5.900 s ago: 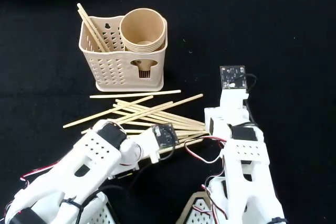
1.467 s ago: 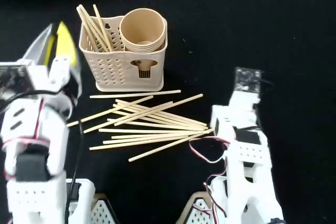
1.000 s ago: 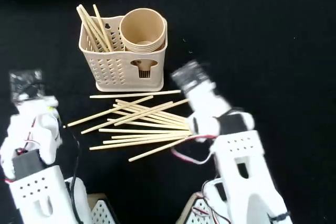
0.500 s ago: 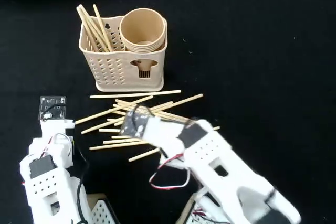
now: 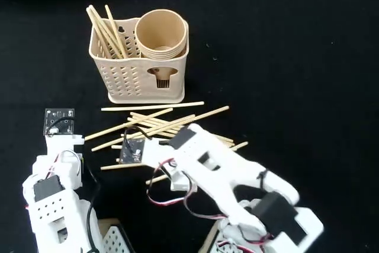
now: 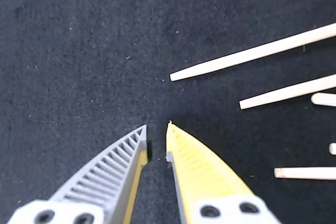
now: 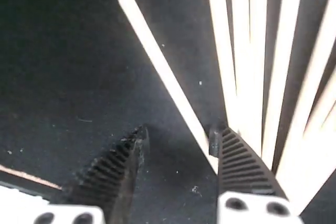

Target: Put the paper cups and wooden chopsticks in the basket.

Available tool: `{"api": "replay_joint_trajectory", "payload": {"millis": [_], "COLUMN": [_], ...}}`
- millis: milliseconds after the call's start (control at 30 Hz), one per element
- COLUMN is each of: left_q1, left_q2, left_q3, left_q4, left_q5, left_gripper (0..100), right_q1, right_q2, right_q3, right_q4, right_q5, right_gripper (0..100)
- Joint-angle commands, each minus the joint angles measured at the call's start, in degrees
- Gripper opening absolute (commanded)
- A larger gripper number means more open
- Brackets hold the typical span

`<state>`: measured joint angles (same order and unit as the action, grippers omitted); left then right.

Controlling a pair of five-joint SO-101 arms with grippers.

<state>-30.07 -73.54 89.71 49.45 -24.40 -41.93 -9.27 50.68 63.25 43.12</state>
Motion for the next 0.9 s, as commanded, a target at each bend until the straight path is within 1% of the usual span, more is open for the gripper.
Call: {"api": "replay_joint_trajectory", "payload": {"millis": [0, 67, 133, 200, 433, 600, 700, 867], "left_q1": [0.31, 0.22, 0.22, 0.22, 0.22, 0.22, 0.22, 0.22], "left_q2": [0.18, 0.18, 0.18, 0.18, 0.18, 0.18, 0.18, 0.18], "left_q3": [-0.22, -0.22, -0.22, -0.22, -0.22, -0.22, -0.22, -0.22], "left_q4": [-0.88, -0.88, -0.88, -0.88, -0.88, -1.05, -1.05, -1.14], "left_q5": [-0.18, -0.18, -0.18, -0.18, -0.18, -0.18, -0.18, -0.18], "left_gripper": [8, 8, 8, 8, 8, 8, 8, 8], "right_q1": [-0.53, -0.53, -0.53, -0.53, -0.53, -0.88, -1.58, -2.55], "right_q2": [3.74, 4.97, 5.41, 5.32, 5.23, 1.63, 0.75, 4.35], "right_q3": [-2.68, -2.42, -2.24, -2.33, -3.30, -8.04, -10.24, -11.21], "right_q4": [-2.55, -4.22, -4.31, -4.31, -4.22, -4.22, -4.31, -5.89], "right_q5": [0.35, 0.26, 0.26, 0.18, 0.18, -4.31, -4.57, -4.57], "right_gripper": [9.8, 0.6, 3.1, 1.0, 1.2, 1.2, 1.2, 1.5]}}
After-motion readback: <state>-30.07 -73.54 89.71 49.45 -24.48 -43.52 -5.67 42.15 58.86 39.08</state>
